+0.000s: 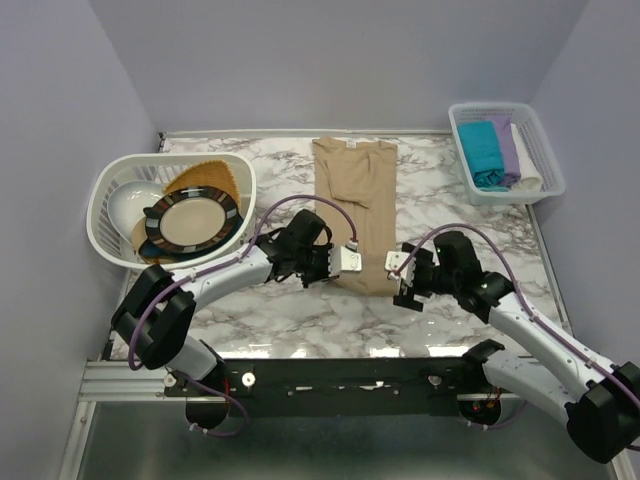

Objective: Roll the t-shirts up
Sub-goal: Roll the T-shirt to the center of the board.

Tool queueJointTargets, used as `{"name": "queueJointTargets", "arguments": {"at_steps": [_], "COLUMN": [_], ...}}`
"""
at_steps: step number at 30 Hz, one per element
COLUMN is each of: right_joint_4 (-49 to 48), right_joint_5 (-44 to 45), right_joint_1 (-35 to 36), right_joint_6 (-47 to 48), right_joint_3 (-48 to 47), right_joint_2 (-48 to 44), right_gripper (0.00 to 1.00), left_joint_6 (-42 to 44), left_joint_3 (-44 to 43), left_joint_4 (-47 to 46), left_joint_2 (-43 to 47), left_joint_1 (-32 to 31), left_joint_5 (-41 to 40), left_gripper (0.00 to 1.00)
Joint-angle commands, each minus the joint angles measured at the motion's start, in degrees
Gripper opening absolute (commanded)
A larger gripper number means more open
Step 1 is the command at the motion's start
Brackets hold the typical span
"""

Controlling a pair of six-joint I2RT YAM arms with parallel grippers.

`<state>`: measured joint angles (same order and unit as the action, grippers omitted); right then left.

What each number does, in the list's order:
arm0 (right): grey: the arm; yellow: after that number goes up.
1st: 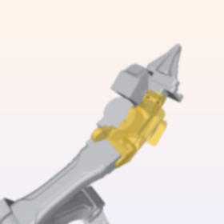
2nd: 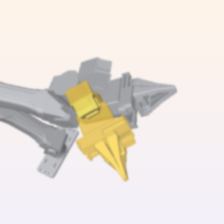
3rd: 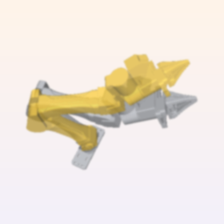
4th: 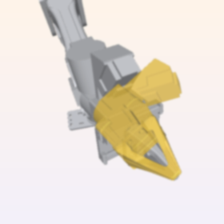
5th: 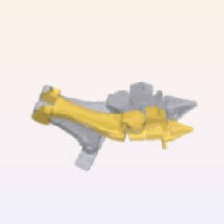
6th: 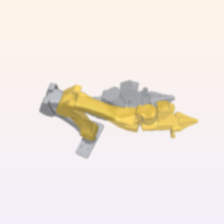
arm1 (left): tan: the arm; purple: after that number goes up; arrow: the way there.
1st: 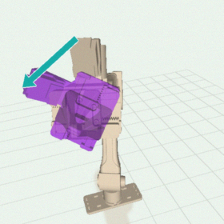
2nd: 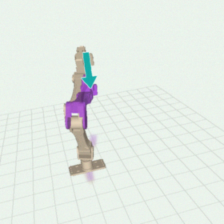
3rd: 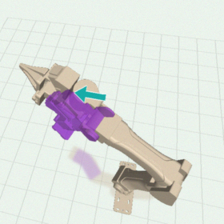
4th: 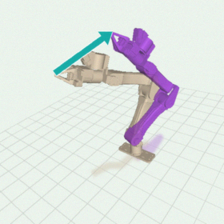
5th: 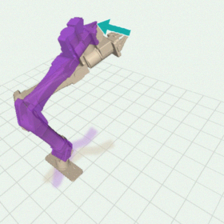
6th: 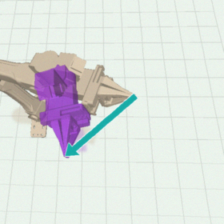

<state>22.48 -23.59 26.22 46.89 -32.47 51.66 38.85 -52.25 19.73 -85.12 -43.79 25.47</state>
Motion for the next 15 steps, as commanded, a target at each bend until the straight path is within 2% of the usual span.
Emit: {"name": "queueJointTargets", "arguments": {"at_steps": [1, 6, 11, 15], "right_joint_4": [-2.2, -4.0, -10.4, -14.5], "right_joint_5": [-5.0, -5.0, -1.6, 2.1], "right_joint_1": [5.6, 9.9, 14.7, 17.0], "right_joint_6": [2.0, -3.1, -5.7, -8.6], "right_joint_3": [1.7, 1.1, 2.8, 1.4], "right_joint_2": [-0.1, 2.5, 4.8, 11.2], "right_gripper": [0.98, 0.99, 1.00, 1.00], "left_joint_6": [-10.1, -17.1, -23.1, -25.7], "left_joint_3": [-0.7, -2.7, -3.3, -3.7], "left_joint_4": [1.3, 2.0, 0.0, -0.3], "left_joint_2": [-0.4, -2.1, -3.3, -4.3], "left_joint_1": [2.2, 5.0, 9.8, 11.6], "left_joint_5": [6.2, 10.2, 15.6, 19.0], "left_gripper": [0.00, 0.00, 0.00, 0.00]}}
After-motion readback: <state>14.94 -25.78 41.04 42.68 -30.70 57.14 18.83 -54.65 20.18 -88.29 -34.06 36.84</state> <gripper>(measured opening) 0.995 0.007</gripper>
